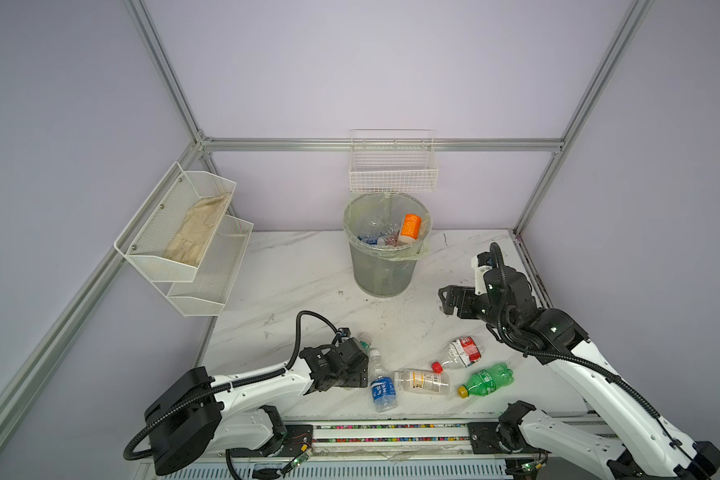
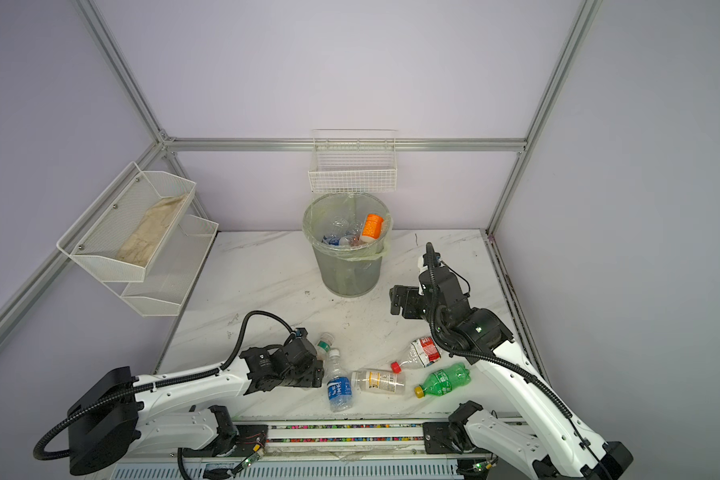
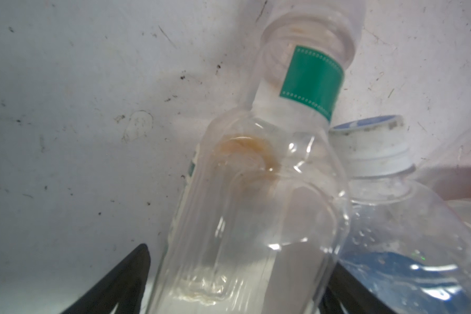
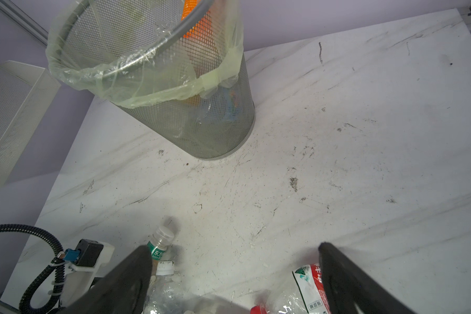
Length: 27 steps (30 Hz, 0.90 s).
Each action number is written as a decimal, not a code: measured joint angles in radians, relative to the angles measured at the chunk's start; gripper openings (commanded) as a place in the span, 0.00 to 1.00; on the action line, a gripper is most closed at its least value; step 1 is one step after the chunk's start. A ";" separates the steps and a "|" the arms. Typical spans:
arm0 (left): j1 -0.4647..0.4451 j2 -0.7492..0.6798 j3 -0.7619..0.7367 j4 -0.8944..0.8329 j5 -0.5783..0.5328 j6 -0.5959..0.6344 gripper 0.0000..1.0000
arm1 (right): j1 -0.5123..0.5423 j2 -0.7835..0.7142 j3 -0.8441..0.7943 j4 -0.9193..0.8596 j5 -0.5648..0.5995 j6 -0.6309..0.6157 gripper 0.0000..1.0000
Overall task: Throw the plastic bottles in the bin
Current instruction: 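Lower the left gripper onto the green-cap clear bottle and close, then lift the green-cap clear bottle with the left gripper and carry it over the bin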
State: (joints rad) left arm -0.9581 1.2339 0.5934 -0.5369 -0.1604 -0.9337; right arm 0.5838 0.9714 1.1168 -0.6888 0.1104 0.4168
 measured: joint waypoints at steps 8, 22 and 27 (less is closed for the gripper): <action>0.000 0.018 0.000 0.006 -0.009 -0.001 0.62 | 0.000 -0.002 -0.018 0.018 -0.004 0.002 0.97; 0.000 -0.152 0.208 -0.177 -0.223 0.063 0.36 | 0.000 -0.007 -0.036 0.021 -0.014 0.018 0.97; 0.000 -0.236 0.357 -0.202 -0.351 0.170 0.34 | 0.000 -0.016 -0.038 0.022 -0.014 0.021 0.97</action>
State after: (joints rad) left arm -0.9581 0.9981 0.9508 -0.7391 -0.5114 -0.7635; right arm 0.5838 0.9558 1.0790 -0.6666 0.0959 0.4377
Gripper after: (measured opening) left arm 0.521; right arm 0.974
